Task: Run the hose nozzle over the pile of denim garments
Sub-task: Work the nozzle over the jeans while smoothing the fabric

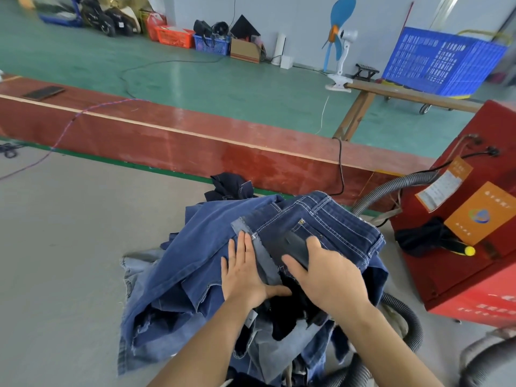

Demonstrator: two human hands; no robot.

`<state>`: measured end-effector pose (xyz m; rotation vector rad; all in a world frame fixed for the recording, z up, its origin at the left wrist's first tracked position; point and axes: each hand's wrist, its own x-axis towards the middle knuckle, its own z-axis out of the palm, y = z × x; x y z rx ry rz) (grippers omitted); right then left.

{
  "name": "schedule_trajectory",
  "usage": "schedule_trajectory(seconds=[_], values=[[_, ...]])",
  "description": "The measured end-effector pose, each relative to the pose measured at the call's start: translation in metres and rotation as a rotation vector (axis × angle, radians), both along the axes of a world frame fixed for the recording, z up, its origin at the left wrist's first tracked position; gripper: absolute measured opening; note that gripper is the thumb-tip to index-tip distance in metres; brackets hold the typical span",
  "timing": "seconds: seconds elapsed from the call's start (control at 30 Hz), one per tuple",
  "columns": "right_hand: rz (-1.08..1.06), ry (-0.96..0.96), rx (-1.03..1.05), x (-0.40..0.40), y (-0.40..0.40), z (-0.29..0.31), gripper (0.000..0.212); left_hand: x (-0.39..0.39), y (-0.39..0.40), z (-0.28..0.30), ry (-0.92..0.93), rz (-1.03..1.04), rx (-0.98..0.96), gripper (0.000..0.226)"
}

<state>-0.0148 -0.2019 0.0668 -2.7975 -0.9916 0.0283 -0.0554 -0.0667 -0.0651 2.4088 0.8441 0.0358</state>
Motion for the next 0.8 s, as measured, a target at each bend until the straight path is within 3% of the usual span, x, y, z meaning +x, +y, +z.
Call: schedule_trajectory(seconds=[0.23,0.37,0.53,0.63,0.8], values=[[0.07,0.031,-0.211,-0.018,-0.007,-0.019,0.039,0.0,-0.002,-0.001,0.018,0.023,0.04,0.137],[0.044,-0.005,-0.188,-0.014,0.014,-0.026,0.037,-0.001,-0.003,0.001,-0.053,0.038,-0.014,0.121],[-0.007,-0.022,-0.004,0.0,0.034,-0.009,0.042,-0.002,0.002,-0.001,-0.021,-0.005,-0.023,0.151],[-0.017,0.0,0.085,0.009,0.018,0.006,0.045,0.0,0.003,-0.001,0.005,-0.017,-0.017,0.156],[0.019,0.107,-0.081,-0.002,-0.015,0.002,0.041,-0.001,0.002,-0.001,0.014,-0.009,0.014,0.152]])
